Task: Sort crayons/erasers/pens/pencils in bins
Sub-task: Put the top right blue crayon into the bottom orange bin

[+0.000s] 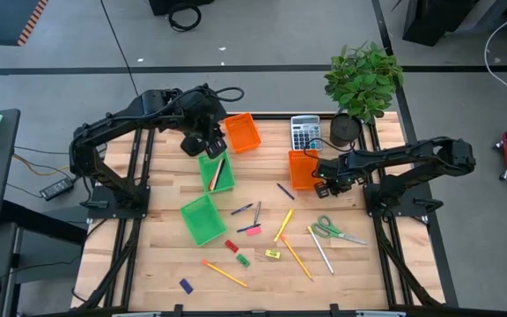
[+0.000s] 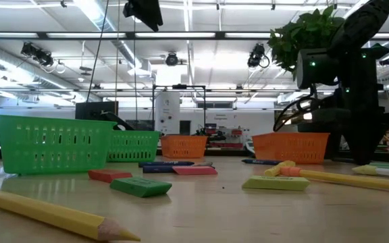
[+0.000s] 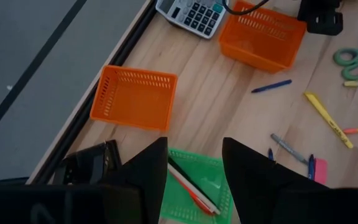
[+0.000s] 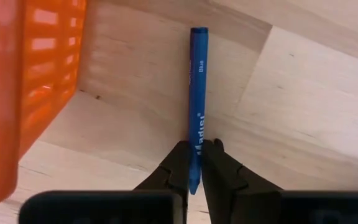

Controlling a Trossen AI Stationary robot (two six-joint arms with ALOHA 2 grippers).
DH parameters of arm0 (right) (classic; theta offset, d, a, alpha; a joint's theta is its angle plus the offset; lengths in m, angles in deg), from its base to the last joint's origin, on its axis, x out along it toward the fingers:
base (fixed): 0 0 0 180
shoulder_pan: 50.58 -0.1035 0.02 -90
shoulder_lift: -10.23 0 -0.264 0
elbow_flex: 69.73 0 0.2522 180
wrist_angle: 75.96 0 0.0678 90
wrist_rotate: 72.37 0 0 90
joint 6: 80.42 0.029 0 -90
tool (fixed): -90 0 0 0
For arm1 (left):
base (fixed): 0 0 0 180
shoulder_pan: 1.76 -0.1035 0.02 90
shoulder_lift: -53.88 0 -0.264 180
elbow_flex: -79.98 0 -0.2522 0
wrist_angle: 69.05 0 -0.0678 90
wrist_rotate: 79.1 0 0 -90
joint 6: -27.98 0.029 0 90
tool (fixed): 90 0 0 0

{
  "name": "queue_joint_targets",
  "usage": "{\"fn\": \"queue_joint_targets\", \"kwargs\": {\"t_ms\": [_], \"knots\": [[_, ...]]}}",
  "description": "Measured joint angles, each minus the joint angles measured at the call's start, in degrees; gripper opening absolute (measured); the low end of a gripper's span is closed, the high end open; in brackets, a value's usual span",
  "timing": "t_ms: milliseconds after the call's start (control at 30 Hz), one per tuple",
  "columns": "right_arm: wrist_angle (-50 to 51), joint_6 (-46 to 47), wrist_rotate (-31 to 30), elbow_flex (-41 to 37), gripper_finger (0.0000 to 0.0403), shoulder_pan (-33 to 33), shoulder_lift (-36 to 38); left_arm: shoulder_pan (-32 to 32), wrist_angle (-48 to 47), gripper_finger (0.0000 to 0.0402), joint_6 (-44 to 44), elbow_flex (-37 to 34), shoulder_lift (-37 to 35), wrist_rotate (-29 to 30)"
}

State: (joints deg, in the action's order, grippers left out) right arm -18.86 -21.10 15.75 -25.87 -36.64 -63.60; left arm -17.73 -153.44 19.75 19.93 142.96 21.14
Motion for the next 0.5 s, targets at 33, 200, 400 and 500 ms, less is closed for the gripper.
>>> {"fn": "queue_joint_targets", "kwargs": {"t_ms": [33, 200, 400, 500], "knots": [[0.08, 0.40, 0.14, -0.04, 0.0036, 0.00, 0.31, 0.00, 0.17, 0.0162, 0.04, 0.00, 0.00, 0.00], [0.17, 2.45, 1.32, -0.09, 0.0036, 0.11, 2.01, 0.00, 0.15, 0.0162, 0.04, 0.02, 0.00, 0.00], [0.79, 4.64, 3.47, 0.58, 0.0036, 0.07, 5.51, 0.00, 0.15, 0.0162, 0.04, 0.02, 0.00, 0.00], [2.02, 5.65, 3.69, 2.08, 0.0036, 0.07, 7.14, 0.00, 0.15, 0.0162, 0.08, 0.01, 0.00, 0.00]]}}
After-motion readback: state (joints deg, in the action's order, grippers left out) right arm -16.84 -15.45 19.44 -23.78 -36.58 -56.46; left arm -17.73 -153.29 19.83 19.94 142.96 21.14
